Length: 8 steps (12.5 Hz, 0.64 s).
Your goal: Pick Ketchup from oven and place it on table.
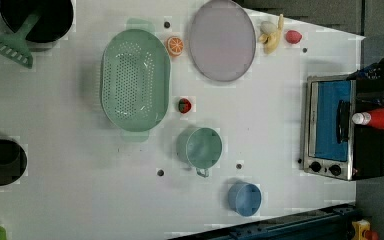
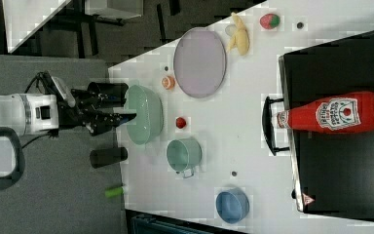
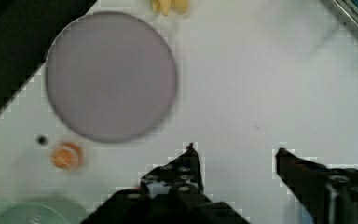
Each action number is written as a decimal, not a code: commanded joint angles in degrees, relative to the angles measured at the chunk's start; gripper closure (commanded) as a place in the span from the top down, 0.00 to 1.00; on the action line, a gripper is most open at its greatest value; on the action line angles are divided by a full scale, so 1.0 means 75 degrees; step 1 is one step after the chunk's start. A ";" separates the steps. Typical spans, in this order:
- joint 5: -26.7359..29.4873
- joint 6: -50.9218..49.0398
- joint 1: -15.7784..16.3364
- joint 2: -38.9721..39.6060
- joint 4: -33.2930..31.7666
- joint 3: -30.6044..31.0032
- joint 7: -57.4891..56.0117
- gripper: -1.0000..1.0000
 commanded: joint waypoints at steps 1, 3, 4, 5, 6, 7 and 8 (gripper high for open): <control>-0.0036 -0.1309 -0.0204 -0.3306 -0.1873 -0.0292 -0.0363 0.79; -0.0036 -0.1291 -0.0207 -0.3303 -0.1871 -0.0303 -0.0363 1.00; -0.0044 -0.1227 -0.0219 -0.3298 -0.1872 -0.0341 -0.0364 1.00; -0.0045 -0.1085 -0.0244 -0.3275 -0.1871 -0.0421 -0.0364 1.00; -0.0047 -0.0867 -0.0288 -0.3236 -0.1870 -0.0538 -0.0364 1.00; -0.0047 -0.0648 -0.0342 -0.3178 -0.1866 -0.0699 -0.0364 1.00; -0.0048 -0.0413 -0.0396 -0.3093 -0.1865 -0.0891 -0.0364 1.00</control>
